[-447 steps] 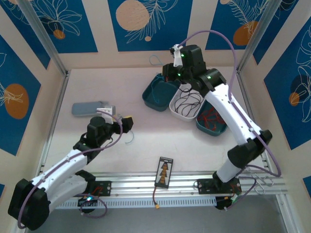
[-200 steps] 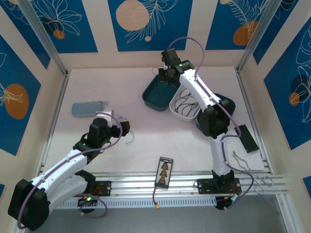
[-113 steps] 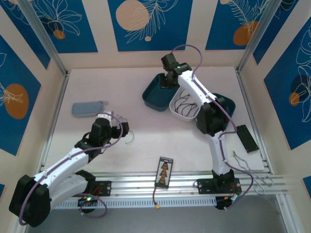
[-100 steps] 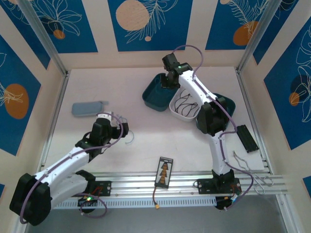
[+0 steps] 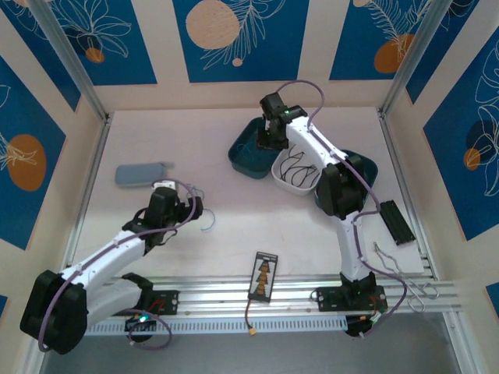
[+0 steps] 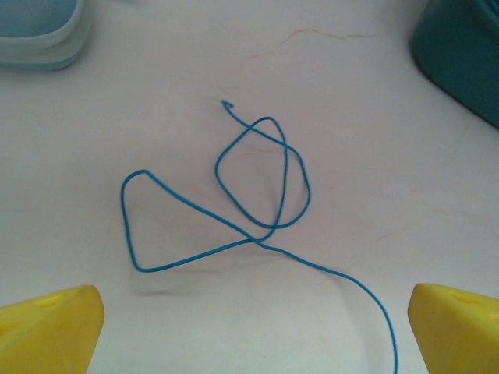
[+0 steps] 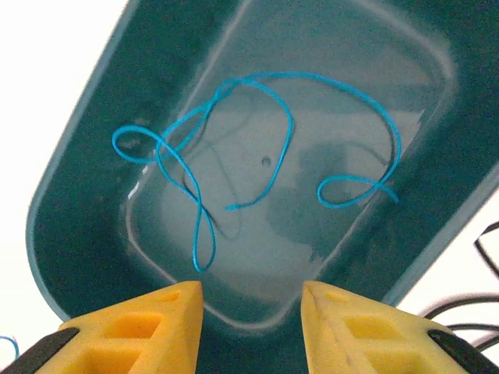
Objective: Untangle the cables
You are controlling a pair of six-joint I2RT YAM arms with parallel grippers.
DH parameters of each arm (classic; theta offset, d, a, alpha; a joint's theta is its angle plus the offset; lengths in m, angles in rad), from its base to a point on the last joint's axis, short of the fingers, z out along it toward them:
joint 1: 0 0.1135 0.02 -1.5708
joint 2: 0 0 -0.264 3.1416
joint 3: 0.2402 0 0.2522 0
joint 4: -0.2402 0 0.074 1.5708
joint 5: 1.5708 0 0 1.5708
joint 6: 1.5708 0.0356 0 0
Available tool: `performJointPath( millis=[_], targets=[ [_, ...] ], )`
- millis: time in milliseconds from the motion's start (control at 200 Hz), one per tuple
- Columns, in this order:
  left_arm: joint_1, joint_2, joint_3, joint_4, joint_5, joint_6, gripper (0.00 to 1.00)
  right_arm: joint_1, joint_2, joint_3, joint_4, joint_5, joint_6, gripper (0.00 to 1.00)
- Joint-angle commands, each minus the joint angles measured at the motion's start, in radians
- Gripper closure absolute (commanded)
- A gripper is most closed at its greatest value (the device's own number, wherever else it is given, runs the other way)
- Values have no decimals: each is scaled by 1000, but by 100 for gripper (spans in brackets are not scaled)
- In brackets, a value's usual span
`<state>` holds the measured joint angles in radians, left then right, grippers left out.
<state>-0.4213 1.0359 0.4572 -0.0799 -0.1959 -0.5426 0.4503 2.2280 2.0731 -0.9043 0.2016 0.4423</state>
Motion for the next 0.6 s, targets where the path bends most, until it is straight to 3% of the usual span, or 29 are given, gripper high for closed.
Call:
performJointPath(
  millis=[0,355,595],
  targets=[
    [30,6,39,-58,-33,-35,0,51,-133,-69,20,-39,-14,60],
    [164,61,76,-107,-5,-42,0,252,-242,-293,151,-130,33,59],
    [255,154,141,-85,133,18,12,372,-210,-350,184,-166,76,59]
  ],
)
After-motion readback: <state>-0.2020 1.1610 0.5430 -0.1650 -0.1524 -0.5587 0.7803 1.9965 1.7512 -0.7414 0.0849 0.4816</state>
